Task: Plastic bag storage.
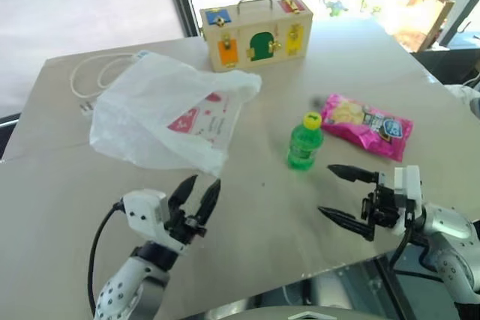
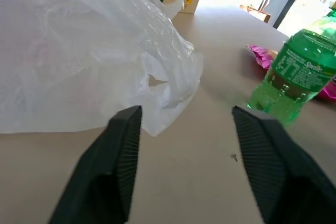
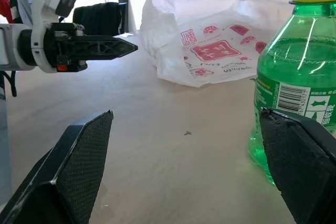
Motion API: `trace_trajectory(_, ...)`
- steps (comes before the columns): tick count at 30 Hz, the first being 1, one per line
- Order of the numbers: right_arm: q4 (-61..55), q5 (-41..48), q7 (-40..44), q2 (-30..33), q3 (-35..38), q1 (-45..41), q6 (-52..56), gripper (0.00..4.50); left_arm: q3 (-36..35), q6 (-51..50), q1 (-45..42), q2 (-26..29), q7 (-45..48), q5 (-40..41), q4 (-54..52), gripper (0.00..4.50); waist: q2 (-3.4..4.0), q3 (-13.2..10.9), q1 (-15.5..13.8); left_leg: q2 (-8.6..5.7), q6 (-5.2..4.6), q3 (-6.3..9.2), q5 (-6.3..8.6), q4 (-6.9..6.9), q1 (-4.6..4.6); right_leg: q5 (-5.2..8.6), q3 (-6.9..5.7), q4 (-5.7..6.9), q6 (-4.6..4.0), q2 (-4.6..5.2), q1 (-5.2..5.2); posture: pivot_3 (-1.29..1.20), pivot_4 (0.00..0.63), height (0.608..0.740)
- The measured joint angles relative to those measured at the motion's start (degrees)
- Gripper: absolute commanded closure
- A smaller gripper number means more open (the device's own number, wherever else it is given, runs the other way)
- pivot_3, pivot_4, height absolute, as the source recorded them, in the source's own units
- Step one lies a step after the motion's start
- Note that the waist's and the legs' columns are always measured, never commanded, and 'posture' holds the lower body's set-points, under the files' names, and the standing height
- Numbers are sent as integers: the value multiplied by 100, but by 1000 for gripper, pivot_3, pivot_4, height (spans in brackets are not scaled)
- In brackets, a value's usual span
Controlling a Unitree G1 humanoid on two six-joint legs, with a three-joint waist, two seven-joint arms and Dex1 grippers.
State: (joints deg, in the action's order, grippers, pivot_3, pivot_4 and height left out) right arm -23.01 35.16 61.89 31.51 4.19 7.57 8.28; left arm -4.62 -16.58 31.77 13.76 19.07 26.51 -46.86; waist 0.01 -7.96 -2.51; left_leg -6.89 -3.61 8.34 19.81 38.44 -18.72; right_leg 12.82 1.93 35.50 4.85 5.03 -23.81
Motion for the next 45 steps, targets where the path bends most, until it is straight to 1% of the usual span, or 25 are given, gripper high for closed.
trace_trajectory(1, 11, -7, 0, -7, -4, 1, -2, 0, 74, 17, -155, 39, -35, -189, 45, 108, 1, 0, -10, -1, 0, 1, 0, 0, 0, 0, -2, 2, 0, 0, 1, 0, 150, 740)
trace_trajectory(4, 46, -39, 1, -26, -38, 12, -11, 0, 198, -37, -1102, -79, -430, -638, 386, 108, 0, 1, -19, -2, 1, 2, -1, 8, 1, -1, -5, 13, 0, -1, 1, 0, 150, 740)
trace_trajectory(7, 45, -49, -4, -28, -61, 60, -12, 0, 316, -201, -1736, -192, -766, -911, 651, 108, -1, 3, 35, -3, 0, 0, -1, 9, 2, -1, 1, 12, 0, -2, -4, 0, 150, 740)
trace_trajectory(12, 45, -58, -24, -28, -67, 57, -14, 0, 533, -458, -2004, -257, -905, -1054, 990, 108, -1, 3, 29, -2, 0, 0, -1, 5, 0, -1, 1, 10, 0, -4, -9, 0, 150, 740)
trace_trajectory(18, 45, -73, -74, -29, -67, 52, -33, 0, 303, -594, -2374, -483, -1395, -1282, 1259, 108, -2, 3, 19, -3, 0, 0, -2, 14, 0, -1, 2, 17, 0, -3, -7, 0, 150, 740)
trace_trajectory(21, 46, -85, -91, -32, -67, 52, -90, 0, 205, -572, -2388, -509, -1510, -1382, 1405, 864, -2, 3, 25, -3, 0, 0, -2, 13, 0, -1, 2, 17, 0, -4, -8, 0, 150, 740)
trace_trajectory(26, 66, -92, -94, -40, -79, 44, -115, 0, -4, -310, -2228, -533, -1442, -1397, 1669, 3063, -2, 3, 21, -3, 0, 0, -2, 13, 0, -1, 2, 17, 0, -3, -7, 0, 150, 740)
trace_trajectory(27, 70, -92, -94, -41, -86, 41, -116, 0, -11, -281, -2218, -533, -1426, -1397, 1678, 3293, -2, 3, 22, -3, 0, 0, -2, 13, 0, -1, 2, 17, 0, -3, -7, 0, 150, 740)
trace_trajectory(28, 88, -93, -91, -51, -104, 25, -121, 0, -24, -200, -2197, -534, -1403, -1395, 1683, 3896, -2, 3, 22, -3, 0, 0, -1, 13, 0, -1, 2, 17, 0, -2, -7, 0, 150, 740)
trace_trajectory(29, 109, -94, -90, -55, -106, 11, -127, 0, -46, -147, -2183, -535, -1380, -1392, 1683, 4307, -2, 3, 21, -3, 0, 0, -1, 13, 0, -1, 2, 17, 0, -2, -7, 0, 150, 740)
trace_trajectory(30, 119, -94, -91, -55, -106, 3, -135, 0, -62, -117, -2172, -535, -1363, -1390, 1683, 4428, -2, 3, 21, -3, 0, 0, -1, 13, 0, -1, 2, 17, 0, -2, -7, 0, 150, 740)
trace_trajectory(32, 172, -191, -146, -73, -109, -45, -180, 0, -101, 16, -2104, -529, -1230, -1330, 1713, 4428, -2, 3, 22, -3, 0, 0, -2, 13, 0, -1, 2, 17, 0, -2, -7, 0, 150, 740)
trace_trajectory(33, 219, -360, -302, -116, -120, -118, -216, 0, -126, 86, -2038, -517, -1130, -1279, 1730, 4428, -2, 3, 28, -3, 0, -1, -2, 13, 0, -1, 2, 17, 0, -2, -8, 0, 150, 740)
trace_trajectory(34, 339, -632, -678, -177, -124, -260, -176, 0, -139, 204, -1926, -478, -948, -1232, 1754, 4428, -1, 4, 45, -3, 0, -4, -2, 14, 1, -1, 5, 21, 0, -3, -9, 0, 150, 740)
trace_trajectory(37, 441, -964, -1309, -212, -123, -573, 141, 0, -223, 458, -1547, -319, -590, -1081, 1763, 4428, 1, 3, 49, -3, 0, -6, -1, 12, 1, 0, 7, 22, 0, -4, -12, 0, 150, 740)
trace_trajectory(40, 439, -1003, -1465, -225, -190, -800, 295, 0, -443, 517, -1412, -274, -442, -924, 1774, 4428, -2, 2, 20, -2, 0, 0, -1, 11, 0, 0, 1, 20, 0, -3, -11, 0, 150, 740)
trace_trajectory(42, 445, -1209, -1691, -387, -430, -1086, 427, 0, -662, 514, -1400, -122, -336, -768, 1771, 4428, -1, 2, 36, -2, 0, -2, -2, 12, 0, 0, 3, 20, 0, -3, -11, 0, 150, 740)
trace_trajectory(45, 588, -1367, -1984, -612, -597, -1410, 591, 0, -657, 452, -1398, -45, -256, -652, 1684, 4428, -3, 3, 42, -5, 0, -3, -2, 13, 0, 0, 4, 20, 0, -3, -10, 0, 150, 740)
